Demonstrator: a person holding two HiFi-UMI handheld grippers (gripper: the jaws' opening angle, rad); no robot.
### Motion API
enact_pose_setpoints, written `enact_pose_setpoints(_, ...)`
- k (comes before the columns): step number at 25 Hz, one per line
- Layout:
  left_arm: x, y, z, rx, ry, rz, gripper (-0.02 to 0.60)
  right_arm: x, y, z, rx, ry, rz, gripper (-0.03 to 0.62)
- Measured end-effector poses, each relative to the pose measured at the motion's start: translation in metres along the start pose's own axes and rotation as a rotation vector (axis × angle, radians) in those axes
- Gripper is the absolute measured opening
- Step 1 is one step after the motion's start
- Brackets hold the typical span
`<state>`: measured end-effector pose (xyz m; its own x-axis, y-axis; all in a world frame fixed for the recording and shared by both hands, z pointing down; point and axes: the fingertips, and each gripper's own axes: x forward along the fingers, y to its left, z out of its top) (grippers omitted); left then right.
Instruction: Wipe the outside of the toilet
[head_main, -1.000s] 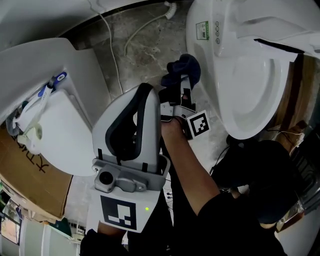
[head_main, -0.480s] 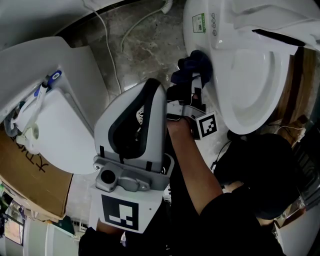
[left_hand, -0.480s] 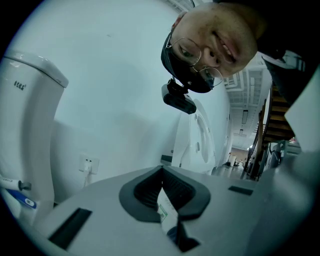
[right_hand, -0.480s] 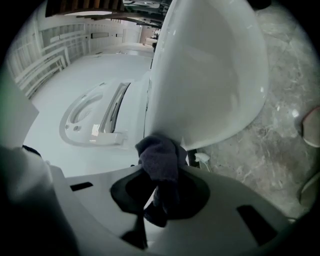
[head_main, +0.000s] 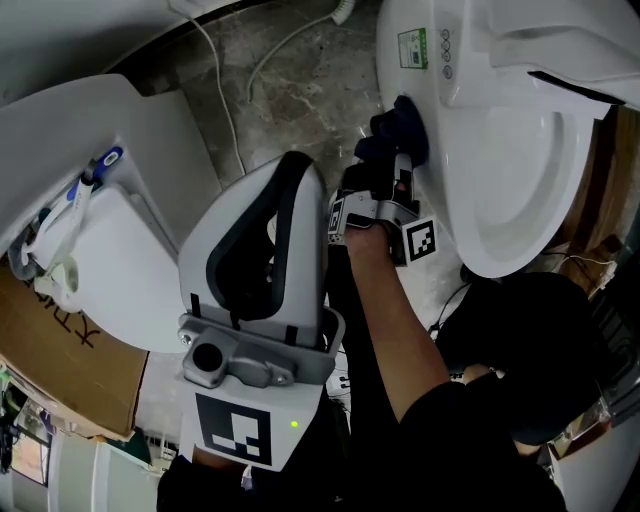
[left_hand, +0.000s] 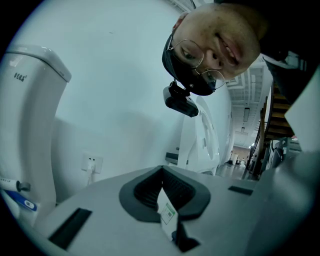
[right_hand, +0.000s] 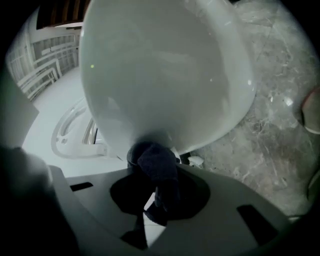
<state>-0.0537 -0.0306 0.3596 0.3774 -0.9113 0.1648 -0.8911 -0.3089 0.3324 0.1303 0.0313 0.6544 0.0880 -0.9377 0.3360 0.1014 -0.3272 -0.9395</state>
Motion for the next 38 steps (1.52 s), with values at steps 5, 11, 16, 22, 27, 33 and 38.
enact_pose_setpoints(5,0.007,0.004,-0.013,-0.002,0.004,-0.006,0.012,0.012,-0.021,0.000,-0.026,0.013,0.002,0.057)
enact_pose_setpoints(11,0.011,0.007,-0.034,-0.009,0.013,-0.013,0.011,0.024,-0.050,0.001,-0.025,-0.010,-0.033,0.057)
enact_pose_setpoints(16,0.014,0.010,-0.051,-0.014,0.020,-0.018,0.012,0.034,-0.076,0.005,-0.038,-0.017,-0.060,0.057)
enact_pose_setpoints(22,0.019,0.016,-0.067,-0.012,0.020,-0.026,0.011,0.043,-0.107,0.011,-0.034,-0.040,-0.089,0.057)
enact_pose_setpoints(27,0.021,0.018,-0.082,-0.013,0.025,-0.044,0.012,0.051,-0.136,0.018,-0.047,-0.053,-0.122,0.057)
enact_pose_setpoints(33,0.025,0.024,-0.098,-0.012,0.029,-0.055,0.011,0.061,-0.168,0.025,-0.040,-0.084,-0.167,0.057)
enact_pose_setpoints(38,0.030,0.029,-0.103,-0.012,0.021,-0.060,0.011,0.073,-0.189,0.029,-0.026,-0.095,-0.202,0.057)
